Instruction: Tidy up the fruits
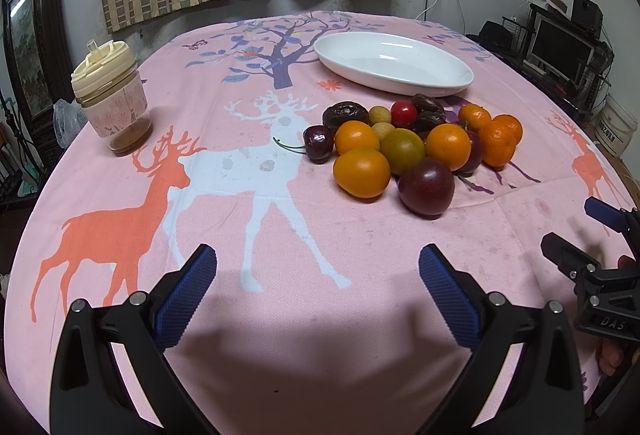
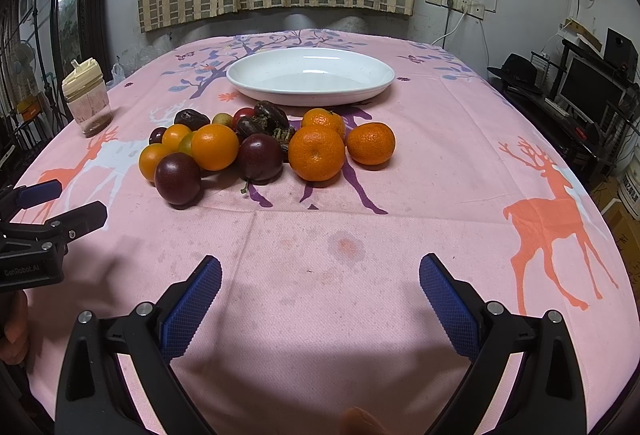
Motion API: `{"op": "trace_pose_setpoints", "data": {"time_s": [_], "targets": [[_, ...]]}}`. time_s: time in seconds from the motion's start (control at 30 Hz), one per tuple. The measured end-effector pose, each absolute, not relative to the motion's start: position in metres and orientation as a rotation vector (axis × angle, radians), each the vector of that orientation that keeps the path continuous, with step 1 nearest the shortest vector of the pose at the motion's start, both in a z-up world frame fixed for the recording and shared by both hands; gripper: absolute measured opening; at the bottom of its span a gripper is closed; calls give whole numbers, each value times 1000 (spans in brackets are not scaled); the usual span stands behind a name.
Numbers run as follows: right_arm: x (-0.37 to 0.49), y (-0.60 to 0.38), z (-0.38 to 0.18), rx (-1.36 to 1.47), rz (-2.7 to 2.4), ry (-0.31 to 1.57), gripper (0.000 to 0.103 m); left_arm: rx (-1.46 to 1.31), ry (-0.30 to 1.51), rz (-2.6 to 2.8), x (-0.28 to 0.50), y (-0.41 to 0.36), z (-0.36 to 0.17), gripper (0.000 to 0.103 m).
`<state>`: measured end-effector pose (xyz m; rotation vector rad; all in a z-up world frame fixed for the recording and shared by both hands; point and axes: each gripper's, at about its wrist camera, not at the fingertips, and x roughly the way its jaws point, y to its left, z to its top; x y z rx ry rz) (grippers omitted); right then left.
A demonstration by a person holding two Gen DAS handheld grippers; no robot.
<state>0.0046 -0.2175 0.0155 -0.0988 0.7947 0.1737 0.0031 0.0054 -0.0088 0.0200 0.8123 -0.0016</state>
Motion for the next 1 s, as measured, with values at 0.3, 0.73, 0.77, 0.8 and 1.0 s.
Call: {"op": "trace_pose_setpoints", "data": {"time_s": [0.3, 0.73, 0.77, 0.8, 1.0], "targets": [[5, -217, 15, -100, 173, 795, 99, 20, 813, -2, 3, 6, -9, 99], [4, -217, 16, -101, 173, 795, 99, 20, 814, -2, 4, 6, -9, 99], [4, -217, 16, -102, 173, 795, 99, 20, 814, -2, 4, 5, -9, 99], [4, -217, 16, -102, 173, 795, 99, 20, 814, -2, 4, 6, -9, 99], [4, -218, 16, -91, 183, 794, 99, 22, 813, -4, 4, 6, -9, 99]]}}
